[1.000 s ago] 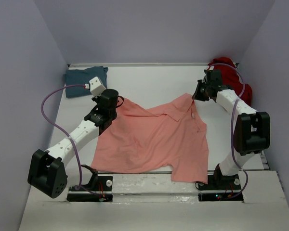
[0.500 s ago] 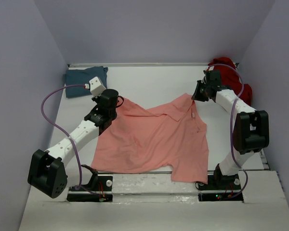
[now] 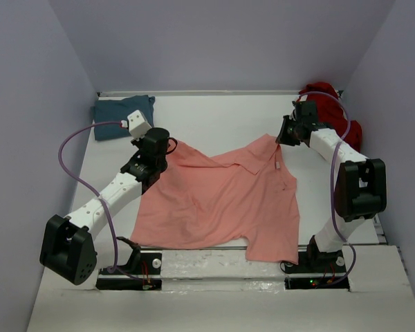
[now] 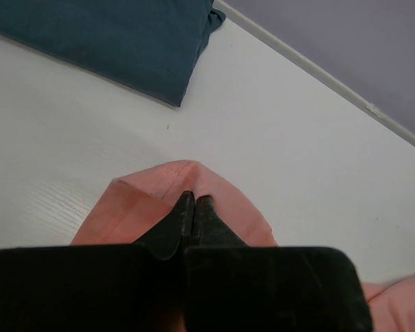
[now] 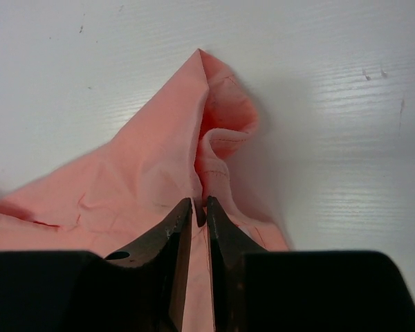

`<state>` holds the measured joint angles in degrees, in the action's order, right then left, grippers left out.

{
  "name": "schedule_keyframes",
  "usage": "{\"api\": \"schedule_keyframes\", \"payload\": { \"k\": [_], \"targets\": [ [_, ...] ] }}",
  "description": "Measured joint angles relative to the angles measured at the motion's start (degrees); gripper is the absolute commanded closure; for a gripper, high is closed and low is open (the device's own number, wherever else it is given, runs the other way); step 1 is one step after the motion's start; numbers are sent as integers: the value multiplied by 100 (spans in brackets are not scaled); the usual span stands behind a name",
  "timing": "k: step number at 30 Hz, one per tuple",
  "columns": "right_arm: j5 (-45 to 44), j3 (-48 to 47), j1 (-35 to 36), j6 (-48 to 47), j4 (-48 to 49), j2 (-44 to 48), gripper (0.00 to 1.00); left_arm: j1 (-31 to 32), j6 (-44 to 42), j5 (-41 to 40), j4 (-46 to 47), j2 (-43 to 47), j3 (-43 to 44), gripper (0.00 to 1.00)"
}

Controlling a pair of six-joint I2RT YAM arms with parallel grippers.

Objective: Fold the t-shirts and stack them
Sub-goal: Flatten the tshirt out

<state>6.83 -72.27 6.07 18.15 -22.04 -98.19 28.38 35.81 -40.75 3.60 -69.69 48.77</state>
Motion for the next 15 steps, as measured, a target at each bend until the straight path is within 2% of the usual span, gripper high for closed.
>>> {"api": "schedule_keyframes", "payload": {
  "k": [15],
  "targets": [
    [-48,-122,2,-44,-48,0,80,0,0,4,0,-39,11,100]
  ]
}}
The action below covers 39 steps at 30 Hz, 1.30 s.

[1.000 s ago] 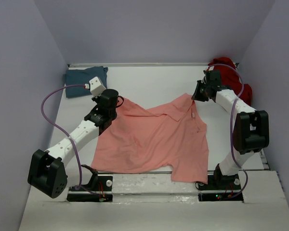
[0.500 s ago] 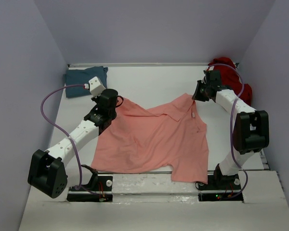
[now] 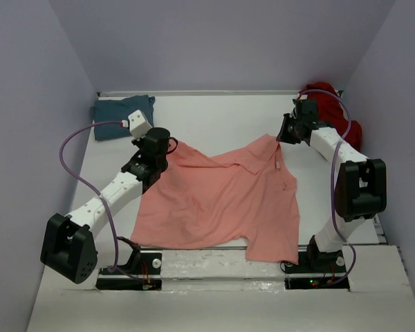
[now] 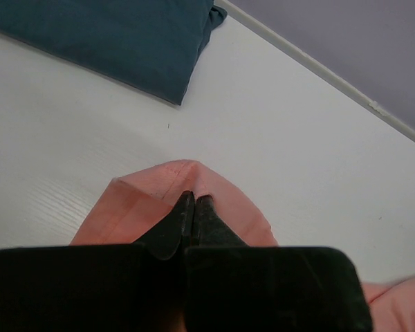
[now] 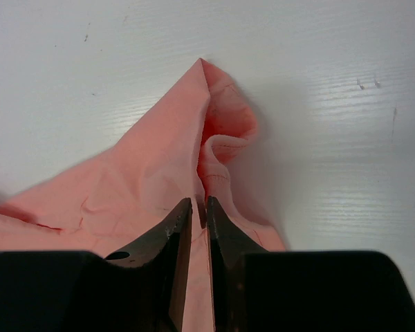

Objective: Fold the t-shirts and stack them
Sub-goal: Flatten the tshirt out

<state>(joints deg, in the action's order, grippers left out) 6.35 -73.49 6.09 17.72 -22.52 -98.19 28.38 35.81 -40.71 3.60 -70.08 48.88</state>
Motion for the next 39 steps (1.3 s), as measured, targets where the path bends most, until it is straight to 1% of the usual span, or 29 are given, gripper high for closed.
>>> {"api": "schedule_keyframes", "payload": {
  "k": [2,6,7,8,17,19,22,25,29,32,36,39],
  "targets": [
    [0,0,-2,0,-2,0,81,0,0,0,-2,-28,2,100],
    [2,0,0,0,-9,0,87,0,0,4,0,-37,2,100],
    [2,0,-2,-2,-9,0,91,0,0,4,0,-37,2,100],
    [2,0,0,-2,-7,0,100,0,0,4,0,-37,2,100],
    [2,-13,-2,0,-52,2,100,0,0,2,0,-37,2,100],
    [-11,-142,0,0,-219,2,100,0,0,4,0,-37,2,100],
    [-15,-511,-2,0,-461,2,100,0,0,2,0,-37,2,100],
    [11,-1231,-2,-2,-741,4,100,0,0,2,-2,-37,2,100],
    [162,-2111,-2,4,-920,13,100,0,0,2,-2,-37,2,100],
    [328,-2492,0,9,-966,55,100,0,0,2,-7,-37,2,100],
    [498,-2461,-2,28,-1064,173,100,0,0,-7,-24,-22,2,100],
    [590,-2170,0,33,-1058,295,100,0,-2,-11,-72,42,2,100]
  ]
}}
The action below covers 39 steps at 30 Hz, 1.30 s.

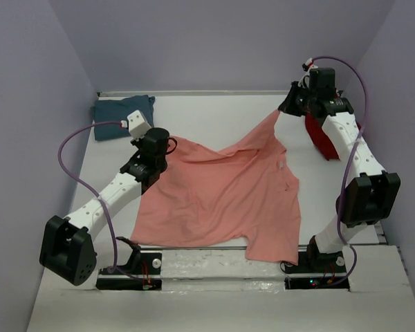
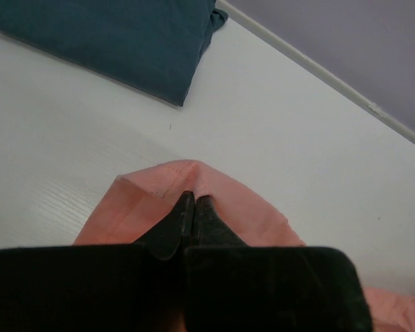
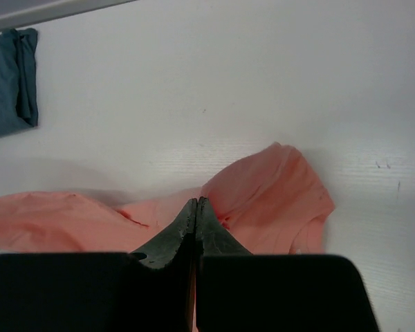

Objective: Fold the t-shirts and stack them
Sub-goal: Flatten the tshirt out

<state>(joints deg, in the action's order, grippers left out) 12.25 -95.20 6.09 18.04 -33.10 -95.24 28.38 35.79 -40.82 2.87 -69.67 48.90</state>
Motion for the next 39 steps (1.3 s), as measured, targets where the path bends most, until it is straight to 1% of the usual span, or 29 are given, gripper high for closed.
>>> {"api": "schedule_keyframes", "payload": {
  "k": [3,7,10,12,15,16,19,22,25,26,27,29,31,32,34,36,39],
  "targets": [
    [20,487,-2,15,-4,199,100,0,-2,-20,-70,120,0,100],
    [2,896,-2,24,-70,535,100,-2,-9,-46,-190,365,2,100],
    [11,1204,0,61,-94,1137,100,0,-20,-76,-361,645,9,100],
    [28,1425,-2,85,-33,1711,100,0,-17,-87,-446,955,7,100],
    [31,1875,0,164,144,2977,100,0,20,-20,-518,1663,-68,100],
    [35,1923,0,175,170,3185,100,0,42,57,-531,1902,-96,100],
    [179,2417,-2,293,404,4238,100,0,177,376,-601,2658,-186,100],
    [354,2981,0,437,448,5088,100,0,317,767,-717,3261,-306,100],
    [555,3628,-2,601,289,6199,100,0,396,1182,-1010,3869,-426,100],
    [584,3722,-2,621,229,6439,100,0,407,1314,-1147,4164,-476,100],
    [603,3801,-2,625,103,6872,100,0,411,1458,-1272,4476,-531,100],
    [610,3805,-2,619,-85,7399,100,0,407,1690,-1541,5084,-577,100],
    [616,3685,-2,599,-304,8028,100,2,352,1899,-1792,5886,-568,100],
    [625,3501,-2,562,-448,8343,100,0,323,1971,-1851,6177,-518,100],
    [638,3230,-2,503,-542,8655,100,-2,177,2146,-1945,6780,-260,100],
    [638,2839,-2,422,-616,9007,100,-28,46,2258,-1991,6940,7,100],
    [675,2356,-2,330,-680,9335,100,-192,-216,2428,-2044,6937,413,100]
  ]
}}
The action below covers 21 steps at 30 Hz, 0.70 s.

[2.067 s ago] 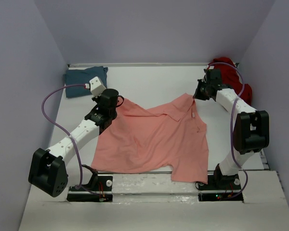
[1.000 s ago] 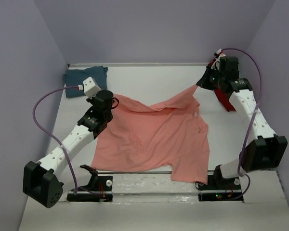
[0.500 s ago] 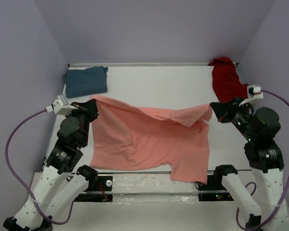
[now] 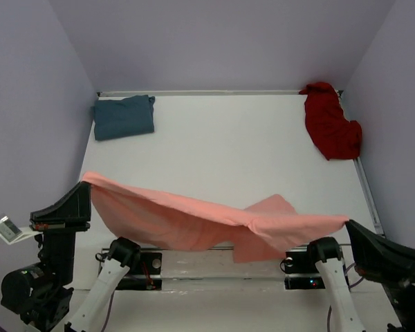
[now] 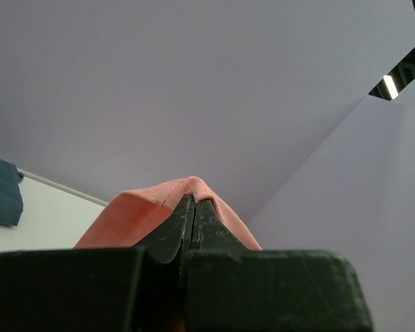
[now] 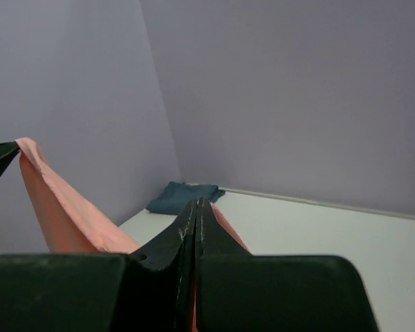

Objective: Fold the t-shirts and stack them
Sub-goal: Flatten the tshirt out

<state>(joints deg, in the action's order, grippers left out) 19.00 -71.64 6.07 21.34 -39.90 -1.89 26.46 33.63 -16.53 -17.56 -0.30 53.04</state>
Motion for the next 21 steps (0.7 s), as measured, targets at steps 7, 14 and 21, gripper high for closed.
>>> {"api": "schedule_keyframes", "payload": {
  "k": [7,14,21],
  "targets": [
    [-66,-907,0,-236,-52,114,100,-560,-540,175,-286,0,662,100],
    [-236,-306,2,-358,507,61,100,-710,-551,151,197,-2,-238,100],
    [-817,1410,0,-205,962,-796,100,-710,20,-35,269,-990,-1346,100]
  ]
}}
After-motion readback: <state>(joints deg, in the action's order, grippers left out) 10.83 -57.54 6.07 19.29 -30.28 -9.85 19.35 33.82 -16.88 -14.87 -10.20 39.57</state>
